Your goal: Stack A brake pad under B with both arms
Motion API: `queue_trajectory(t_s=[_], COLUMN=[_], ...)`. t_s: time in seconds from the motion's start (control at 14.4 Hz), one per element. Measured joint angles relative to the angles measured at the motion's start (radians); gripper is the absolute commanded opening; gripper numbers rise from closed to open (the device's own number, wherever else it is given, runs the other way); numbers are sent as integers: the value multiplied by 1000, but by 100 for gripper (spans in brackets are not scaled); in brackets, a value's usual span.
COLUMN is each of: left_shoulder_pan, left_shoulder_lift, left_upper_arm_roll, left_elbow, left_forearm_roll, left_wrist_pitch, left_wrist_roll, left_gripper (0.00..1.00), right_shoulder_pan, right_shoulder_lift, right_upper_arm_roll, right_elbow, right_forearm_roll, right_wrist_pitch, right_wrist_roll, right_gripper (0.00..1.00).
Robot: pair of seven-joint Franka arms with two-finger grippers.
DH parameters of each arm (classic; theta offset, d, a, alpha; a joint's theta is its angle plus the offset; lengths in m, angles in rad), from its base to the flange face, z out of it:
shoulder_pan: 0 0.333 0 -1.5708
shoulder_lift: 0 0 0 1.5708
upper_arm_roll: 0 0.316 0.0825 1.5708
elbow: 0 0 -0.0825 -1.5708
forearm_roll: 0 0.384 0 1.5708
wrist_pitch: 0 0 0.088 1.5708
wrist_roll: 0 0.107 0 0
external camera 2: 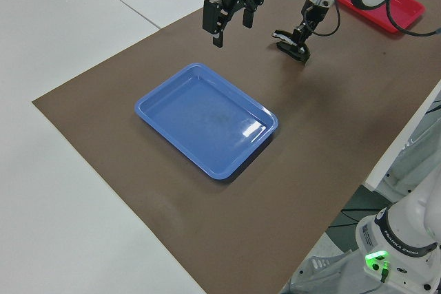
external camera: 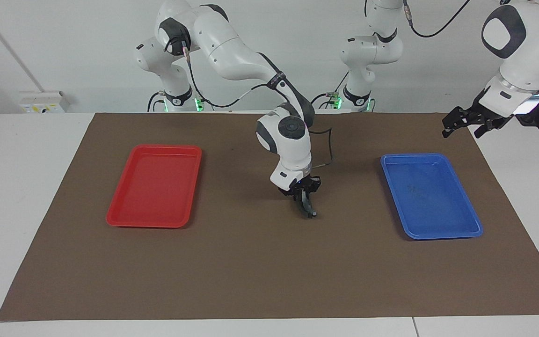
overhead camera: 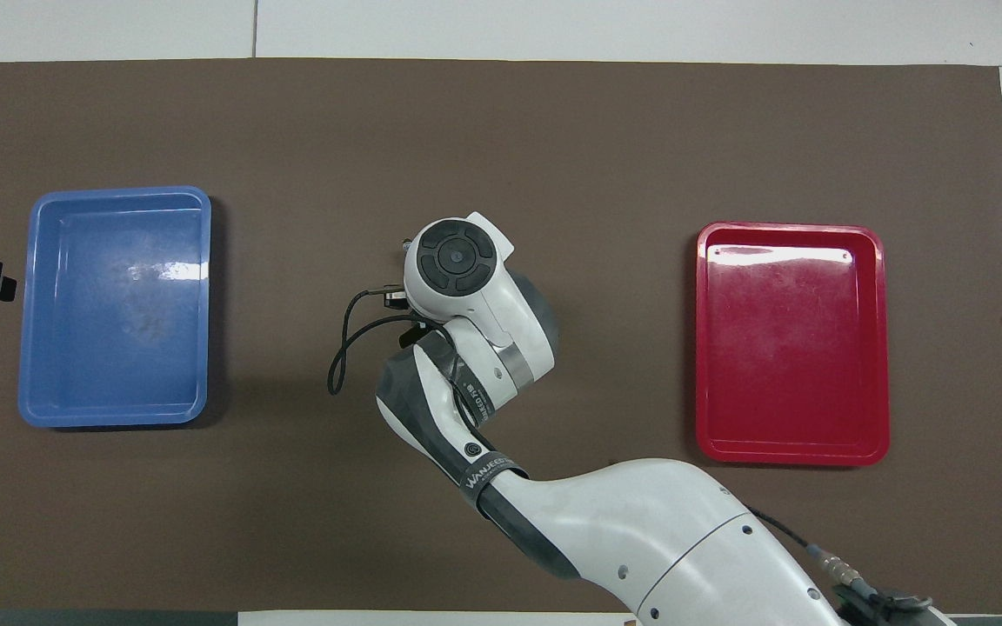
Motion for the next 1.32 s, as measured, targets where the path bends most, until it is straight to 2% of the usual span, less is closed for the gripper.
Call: queue_trajectory(t_s=[0.07, 0.49, 0.63, 0.84, 1.04, 1.18, 1.32], left_shoulder_pan=[0, 0, 0, 1, 1, 1, 1], left_shoulder_lift=[0, 0, 0, 0, 0, 0, 0], left_upper_arm_roll=[-2, -3, -3, -2, -1, -1, -1], left_elbow=[0, 0, 0, 0, 0, 0, 0], left_forearm_roll=[3, 5, 5, 7, 7, 7, 7], left_wrist_pitch=[0, 0, 1, 2, 2, 2, 3], left_wrist_roll=[-7, -16, -17, -20, -20, -20, -21], left_gripper=[100, 100, 100, 100, 100, 100, 100], right_shoulder_pan=[0, 31, 12, -127, -310, -430, -550], right_shoulder_lift=[-1, -27, -92, -257, -424, -517, -603], right_upper_arm_roll=[0, -8, -41, -63, -65, -65, -65], right_elbow=[-1, 3, 13, 16, 11, -13, -62], right_forearm_roll=[0, -17, -99, -155, -160, -161, -162], right_wrist_pitch=[0, -13, -108, -334, -589, -698, -754], right_wrist_roll=[0, 1, 2, -21, -160, -281, -397], right_gripper=[100, 100, 100, 100, 100, 100, 100])
